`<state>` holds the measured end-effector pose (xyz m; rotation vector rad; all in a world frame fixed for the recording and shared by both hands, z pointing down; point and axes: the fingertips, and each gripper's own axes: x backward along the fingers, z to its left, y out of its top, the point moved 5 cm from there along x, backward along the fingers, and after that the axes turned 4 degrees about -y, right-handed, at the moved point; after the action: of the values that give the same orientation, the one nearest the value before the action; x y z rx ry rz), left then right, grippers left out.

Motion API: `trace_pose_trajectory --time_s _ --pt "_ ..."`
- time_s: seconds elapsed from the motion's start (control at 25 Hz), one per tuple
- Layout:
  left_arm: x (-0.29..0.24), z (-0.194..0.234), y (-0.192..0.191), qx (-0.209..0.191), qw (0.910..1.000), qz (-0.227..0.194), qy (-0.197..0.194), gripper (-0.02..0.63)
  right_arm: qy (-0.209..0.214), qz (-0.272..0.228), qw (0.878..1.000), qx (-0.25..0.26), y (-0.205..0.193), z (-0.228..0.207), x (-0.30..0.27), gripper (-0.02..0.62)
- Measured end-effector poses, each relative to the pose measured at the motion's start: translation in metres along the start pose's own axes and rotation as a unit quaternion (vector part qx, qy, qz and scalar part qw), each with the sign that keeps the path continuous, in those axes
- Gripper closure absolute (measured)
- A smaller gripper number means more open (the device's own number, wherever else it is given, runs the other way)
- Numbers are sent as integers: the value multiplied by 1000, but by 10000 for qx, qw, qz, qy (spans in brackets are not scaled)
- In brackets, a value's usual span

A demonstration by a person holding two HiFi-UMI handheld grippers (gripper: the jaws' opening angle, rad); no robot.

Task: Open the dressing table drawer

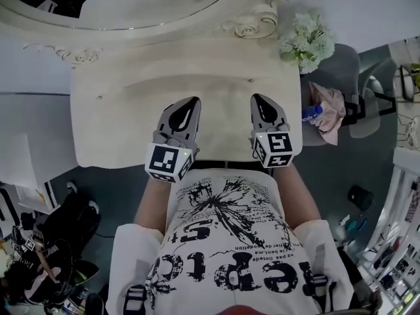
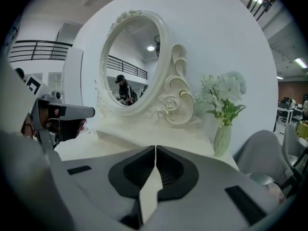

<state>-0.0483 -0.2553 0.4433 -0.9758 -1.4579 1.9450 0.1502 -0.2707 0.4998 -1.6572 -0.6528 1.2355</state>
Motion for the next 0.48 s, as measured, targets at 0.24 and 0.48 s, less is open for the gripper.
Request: trace_pose_trajectory --time_s 0.24,0.48 --pt "-3 2 -24 145 9997 143 132 598 27 515 9984 224 -40 -12 -35 502" --pt "-6 8 -40 237 9989 329 254 598 -185 818 9964 -119 -62 -35 -69 453"
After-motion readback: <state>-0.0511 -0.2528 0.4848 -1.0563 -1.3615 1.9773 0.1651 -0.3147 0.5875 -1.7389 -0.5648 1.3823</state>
